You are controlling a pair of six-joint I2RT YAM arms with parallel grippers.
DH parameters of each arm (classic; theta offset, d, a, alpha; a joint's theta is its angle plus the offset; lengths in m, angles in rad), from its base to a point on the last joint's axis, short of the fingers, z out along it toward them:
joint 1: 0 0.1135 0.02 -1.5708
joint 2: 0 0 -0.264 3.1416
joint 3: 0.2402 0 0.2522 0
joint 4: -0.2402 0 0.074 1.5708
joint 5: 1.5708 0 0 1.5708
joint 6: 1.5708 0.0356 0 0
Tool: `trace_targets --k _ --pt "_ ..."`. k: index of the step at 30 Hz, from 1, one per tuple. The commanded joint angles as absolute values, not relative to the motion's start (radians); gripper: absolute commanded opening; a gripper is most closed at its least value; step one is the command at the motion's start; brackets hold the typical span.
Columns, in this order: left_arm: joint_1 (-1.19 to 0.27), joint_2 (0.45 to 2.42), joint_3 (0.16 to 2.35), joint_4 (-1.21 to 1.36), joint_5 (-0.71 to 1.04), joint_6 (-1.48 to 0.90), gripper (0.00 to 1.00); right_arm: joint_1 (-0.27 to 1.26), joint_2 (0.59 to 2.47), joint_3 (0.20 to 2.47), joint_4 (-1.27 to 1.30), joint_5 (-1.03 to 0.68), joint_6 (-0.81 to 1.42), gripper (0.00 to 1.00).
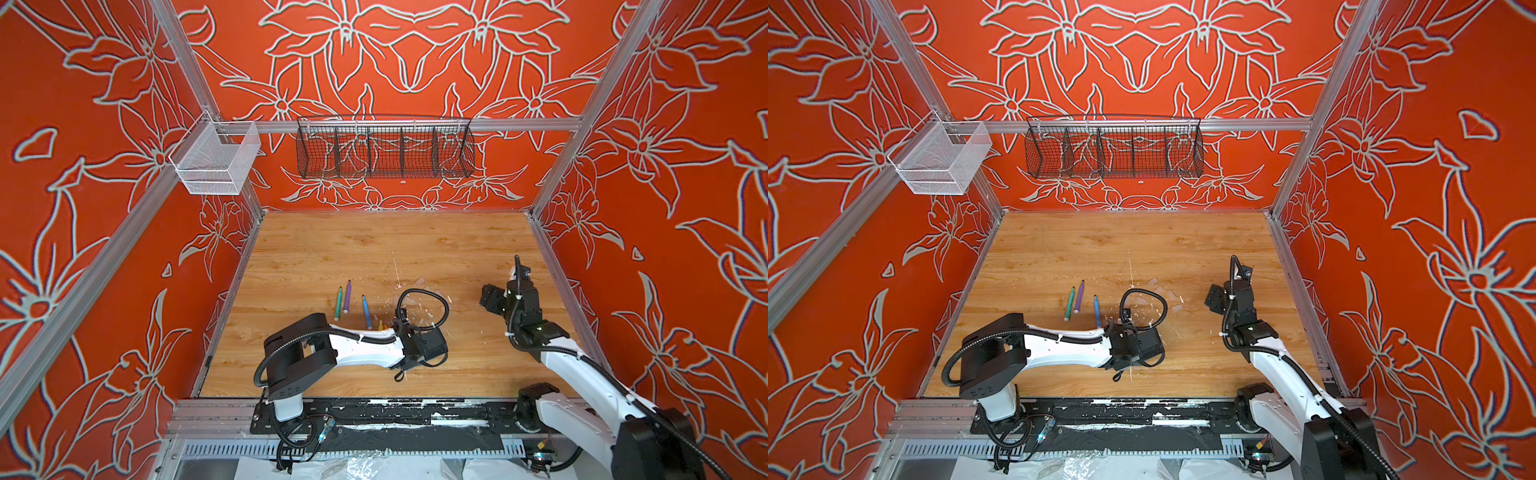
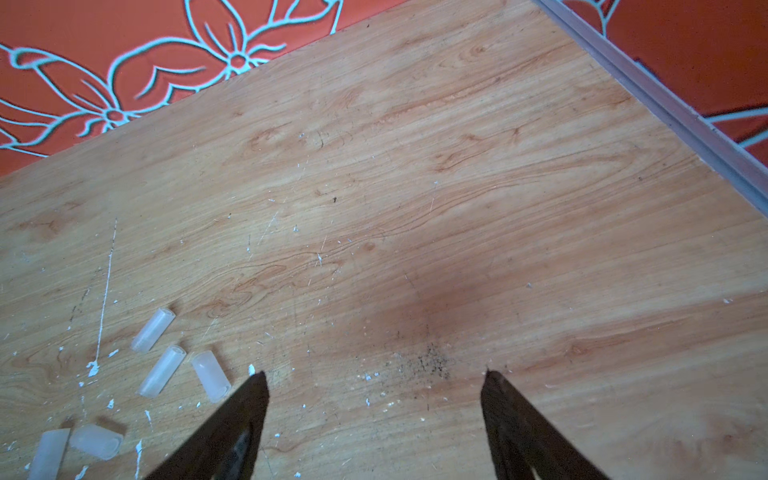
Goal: Insert the pens into the pen caps
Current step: 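Close the left gripper on the pink marker's lower end and lift it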
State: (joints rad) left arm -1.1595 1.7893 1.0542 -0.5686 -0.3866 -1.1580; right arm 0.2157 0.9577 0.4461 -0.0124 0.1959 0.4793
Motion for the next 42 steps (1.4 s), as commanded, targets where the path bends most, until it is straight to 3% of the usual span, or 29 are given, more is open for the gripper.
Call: trace_targets --k 1,13,16,24,28,33,37,39,42 --pt "-1.148 1.824 1.052 -0.564 -0.369 -1.146 0.41 0.221 0.945 0.434 -0.015 0.187 0.482 0.83" --pt "-1.138 1.839 1.056 -0.598 -0.408 -1.175 0.25 0.219 0.946 0.434 -0.012 0.182 0.480 0.83" --pt "-1.126 1.829 1.057 -0.581 -0.408 -1.142 0.17 0.222 0.946 0.434 -0.012 0.181 0.480 0.82" --pt "-1.106 1.630 1.021 -0.556 -0.496 -1.013 0.00 0.222 0.964 0.443 -0.012 0.178 0.477 0.82" --pt "-1.106 1.409 1.010 -0.535 -0.592 -0.893 0.00 0.221 0.962 0.443 -0.008 0.171 0.472 0.83" --pt "-1.097 1.145 0.889 -0.194 -0.650 -0.545 0.00 0.222 0.950 0.438 -0.005 0.166 0.469 0.84" --pt "-1.024 1.109 0.986 -0.230 -0.550 -0.385 0.00 0.222 0.918 0.441 -0.039 0.146 0.509 0.84" --pt "-1.023 1.100 1.027 -0.260 -0.579 -0.316 0.00 0.227 0.891 0.451 -0.047 0.058 0.543 0.82" --pt "-1.023 1.066 0.968 -0.179 -0.560 -0.211 0.00 0.296 0.835 0.524 -0.135 0.054 0.583 0.80"
